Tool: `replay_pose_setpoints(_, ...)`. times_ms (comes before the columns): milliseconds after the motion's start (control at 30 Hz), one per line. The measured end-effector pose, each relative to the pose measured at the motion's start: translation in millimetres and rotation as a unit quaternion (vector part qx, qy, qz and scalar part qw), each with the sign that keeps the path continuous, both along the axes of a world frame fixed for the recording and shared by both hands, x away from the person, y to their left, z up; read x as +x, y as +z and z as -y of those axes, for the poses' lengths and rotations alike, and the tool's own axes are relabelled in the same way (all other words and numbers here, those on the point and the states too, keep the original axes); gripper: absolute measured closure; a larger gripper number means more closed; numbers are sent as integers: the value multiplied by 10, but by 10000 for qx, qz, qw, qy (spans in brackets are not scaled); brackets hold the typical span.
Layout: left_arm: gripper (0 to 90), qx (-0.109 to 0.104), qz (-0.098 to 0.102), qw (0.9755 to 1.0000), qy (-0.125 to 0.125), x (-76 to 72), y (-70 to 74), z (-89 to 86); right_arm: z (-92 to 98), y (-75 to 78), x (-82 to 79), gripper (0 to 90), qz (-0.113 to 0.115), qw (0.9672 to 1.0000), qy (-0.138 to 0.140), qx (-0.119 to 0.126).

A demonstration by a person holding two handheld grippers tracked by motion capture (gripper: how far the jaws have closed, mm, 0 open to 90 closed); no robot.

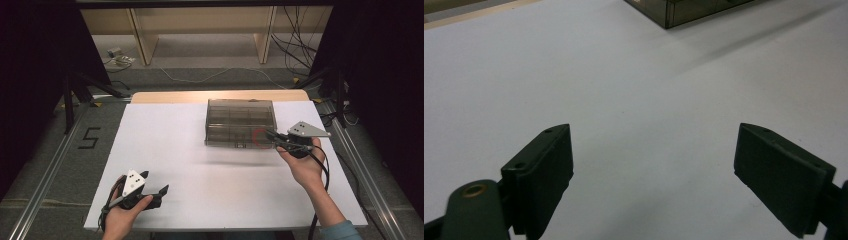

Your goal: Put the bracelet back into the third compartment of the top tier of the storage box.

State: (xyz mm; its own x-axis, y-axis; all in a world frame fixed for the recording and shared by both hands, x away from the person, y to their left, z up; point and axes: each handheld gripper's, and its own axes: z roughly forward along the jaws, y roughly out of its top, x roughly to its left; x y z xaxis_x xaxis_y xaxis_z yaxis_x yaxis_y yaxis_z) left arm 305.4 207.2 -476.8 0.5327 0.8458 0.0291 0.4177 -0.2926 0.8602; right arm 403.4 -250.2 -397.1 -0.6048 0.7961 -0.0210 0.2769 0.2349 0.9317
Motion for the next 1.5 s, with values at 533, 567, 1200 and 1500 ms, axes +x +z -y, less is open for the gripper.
replay_pose_setpoints(533, 158, -1, 13, 10000, -3, -2, 2, 0, 6, 18, 47, 882, 7, 10000, -56, -2)
replay_pose_setpoints(567, 158, -3, 11, 10000, -3, -1, 2, 0, 3, 18, 50, 882, -24, 10000, -71, 8)
replay_pose_setpoints(1200, 159, 4, 7, 10000, -15, -1, -1, 0, 11, 2, 117, 882, 9, 9999, -125, -46)
replay_pose_setpoints(1500, 159, 1, 7, 10000, -15, -1, -2, 0, 12, 3, 154, 882, 10, 9999, -164, -49)
